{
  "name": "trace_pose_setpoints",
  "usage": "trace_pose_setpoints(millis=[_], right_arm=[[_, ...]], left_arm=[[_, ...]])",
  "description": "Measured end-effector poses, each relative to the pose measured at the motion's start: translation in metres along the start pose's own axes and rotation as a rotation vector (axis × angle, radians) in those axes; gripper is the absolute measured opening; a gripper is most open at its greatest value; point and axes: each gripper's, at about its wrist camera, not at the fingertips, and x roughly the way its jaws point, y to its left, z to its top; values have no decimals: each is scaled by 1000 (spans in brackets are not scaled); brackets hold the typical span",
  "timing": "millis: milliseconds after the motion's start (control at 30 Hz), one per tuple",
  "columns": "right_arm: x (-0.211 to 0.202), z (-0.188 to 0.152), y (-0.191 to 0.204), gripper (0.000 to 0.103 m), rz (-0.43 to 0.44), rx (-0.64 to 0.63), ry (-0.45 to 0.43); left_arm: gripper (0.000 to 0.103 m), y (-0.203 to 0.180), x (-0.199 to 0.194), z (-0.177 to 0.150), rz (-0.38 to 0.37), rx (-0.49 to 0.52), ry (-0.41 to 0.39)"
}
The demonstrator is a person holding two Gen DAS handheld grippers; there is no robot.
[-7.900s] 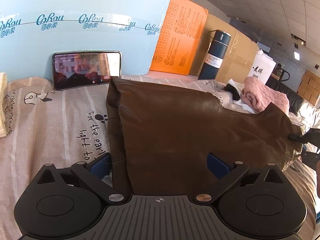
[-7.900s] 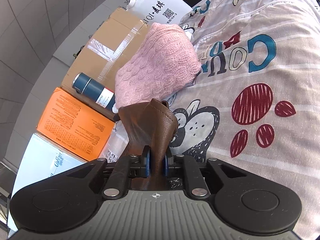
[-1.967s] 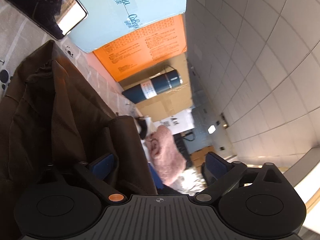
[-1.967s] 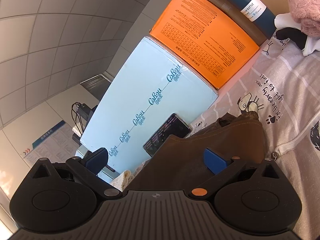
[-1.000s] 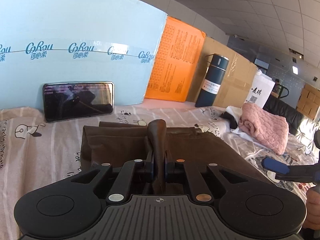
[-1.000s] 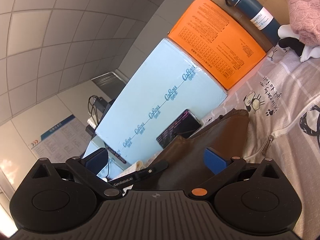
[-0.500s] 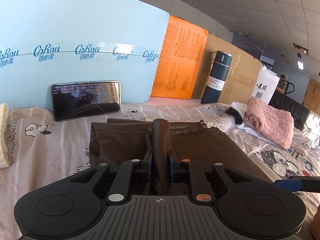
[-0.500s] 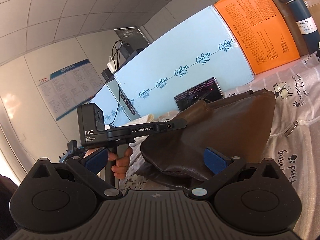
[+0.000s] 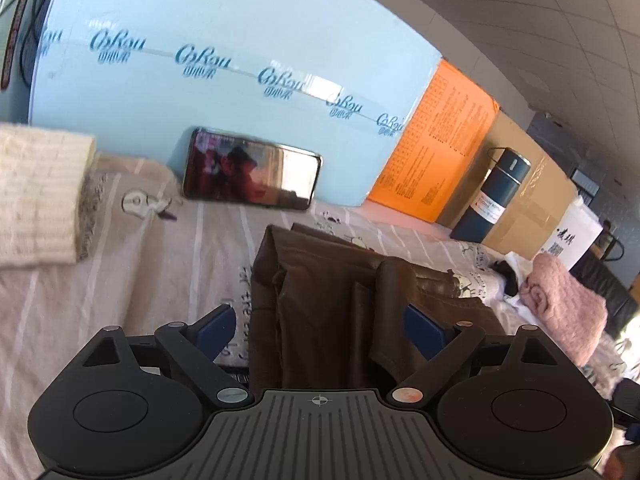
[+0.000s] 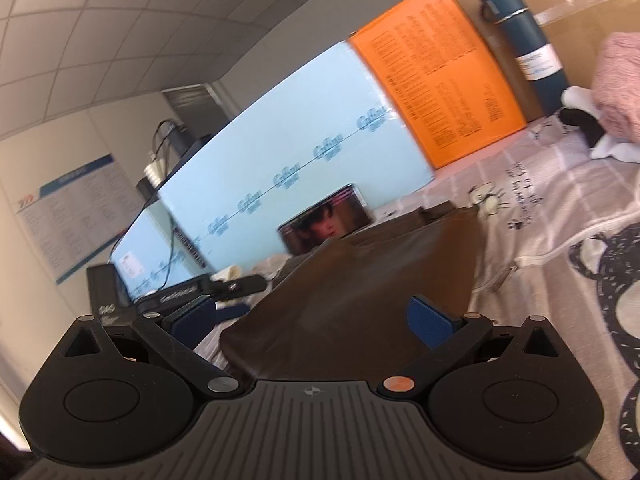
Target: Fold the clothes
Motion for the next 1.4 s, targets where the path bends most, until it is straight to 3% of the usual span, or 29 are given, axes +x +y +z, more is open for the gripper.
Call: trace_pose_setpoints(millis=[33, 133, 267, 533, 633, 767, 800, 933, 1033, 1167, 1300, 1333, 1400], right_arm=[[0, 3, -4, 103, -35, 18, -4], [5, 11, -13, 103, -142, 38, 10], [20, 19, -17, 103, -196, 20, 78], [64, 29, -36, 103, -279, 127, 225], [76, 30, -42, 103, -283, 149, 233], [92, 35, -40, 103, -288, 117, 274], [96, 36, -40, 103, -283, 113, 283], [102, 36, -47, 103, -173, 169, 303], [98, 33, -58, 103, -103, 221, 284], [90, 32, -71, 103, -15, 288, 264], [87, 33, -72, 103, 14, 292, 248], [86, 33, -73, 103, 18, 294, 241], [86, 32, -72, 103, 17, 293, 231]], left_arm=[[94, 5, 0, 1, -14, -36, 18], [95, 14, 3, 2, 39, -83, 41], [96, 24, 9, 1, 79, -140, 65], [103, 37, 15, 1, -33, -248, 87], [103, 40, 17, 1, -81, -294, 99], [103, 39, 26, -1, -217, -329, 151], [103, 36, 29, -2, -260, -333, 172], [103, 25, 34, -7, -308, -294, 196], [103, 21, 37, -11, -407, -291, 217], [103, 15, 34, -13, -467, -267, 185], [103, 16, 28, -14, -570, -278, 131], [103, 16, 27, -14, -587, -275, 121], [103, 12, 28, -15, -538, -247, 124]])
